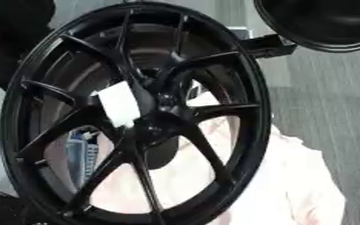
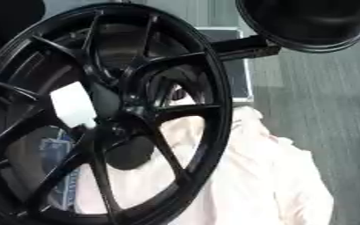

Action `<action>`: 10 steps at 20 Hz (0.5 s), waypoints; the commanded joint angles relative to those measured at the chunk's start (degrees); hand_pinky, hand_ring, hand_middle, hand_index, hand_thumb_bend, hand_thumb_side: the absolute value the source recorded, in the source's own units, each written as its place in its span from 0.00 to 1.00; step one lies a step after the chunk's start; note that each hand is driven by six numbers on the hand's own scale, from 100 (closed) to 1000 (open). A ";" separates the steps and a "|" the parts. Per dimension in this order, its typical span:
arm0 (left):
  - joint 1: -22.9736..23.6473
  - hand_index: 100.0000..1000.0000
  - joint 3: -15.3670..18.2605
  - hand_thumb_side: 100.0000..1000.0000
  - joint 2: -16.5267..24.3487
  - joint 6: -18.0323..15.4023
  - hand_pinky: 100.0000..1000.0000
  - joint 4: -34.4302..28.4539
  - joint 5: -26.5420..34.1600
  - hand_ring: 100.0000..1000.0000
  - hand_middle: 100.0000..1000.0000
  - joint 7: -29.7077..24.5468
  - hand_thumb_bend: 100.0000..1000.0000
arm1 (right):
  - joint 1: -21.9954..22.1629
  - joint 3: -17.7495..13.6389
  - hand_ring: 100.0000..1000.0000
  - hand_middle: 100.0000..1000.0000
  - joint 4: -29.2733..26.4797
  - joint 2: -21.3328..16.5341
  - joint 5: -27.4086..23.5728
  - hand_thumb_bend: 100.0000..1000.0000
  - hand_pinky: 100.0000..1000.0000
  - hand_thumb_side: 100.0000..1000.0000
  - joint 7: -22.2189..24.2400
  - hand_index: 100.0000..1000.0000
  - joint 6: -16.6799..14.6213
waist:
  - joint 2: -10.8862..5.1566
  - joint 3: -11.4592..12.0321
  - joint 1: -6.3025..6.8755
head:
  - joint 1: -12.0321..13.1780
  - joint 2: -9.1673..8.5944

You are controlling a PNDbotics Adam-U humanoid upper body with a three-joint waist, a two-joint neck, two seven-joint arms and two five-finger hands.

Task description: Pull the pin out of the wheel hub.

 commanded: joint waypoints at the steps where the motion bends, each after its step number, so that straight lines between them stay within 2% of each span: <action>1: -0.44 0.82 1.46 0.00 2.13 -0.31 0.88 -0.81 0.41 0.71 0.76 1.27 0.39 | 0.12 -0.74 0.62 0.57 -0.40 -1.08 0.09 0.00 0.64 0.41 -1.63 0.68 1.24 | -0.89 0.09 0.05 | 0.09 0.05; 3: -0.57 0.78 1.80 0.00 1.82 -0.98 0.85 -1.69 1.29 0.64 0.71 4.20 0.35 | 0.18 -0.73 0.62 0.57 -0.40 -1.01 0.06 0.00 0.64 0.41 -1.64 0.68 1.21 | -0.91 0.08 -0.07 | -0.22 -0.06; 6: -0.75 0.74 1.61 0.00 1.18 -1.96 0.81 -4.81 3.45 0.53 0.62 11.52 0.27 | 0.26 -0.69 0.62 0.57 -0.40 -0.92 -0.01 0.00 0.64 0.41 -1.63 0.68 1.13 | -0.96 -0.03 -0.34 | -0.64 -0.35; 10: -0.56 0.71 -1.25 0.00 0.59 -2.74 0.79 -13.53 5.94 0.49 0.57 17.86 0.26 | 0.24 -0.48 0.62 0.57 -0.40 -1.08 0.07 0.00 0.64 0.41 -1.49 0.68 0.82 | -1.03 -0.35 -0.66 | -0.54 -1.03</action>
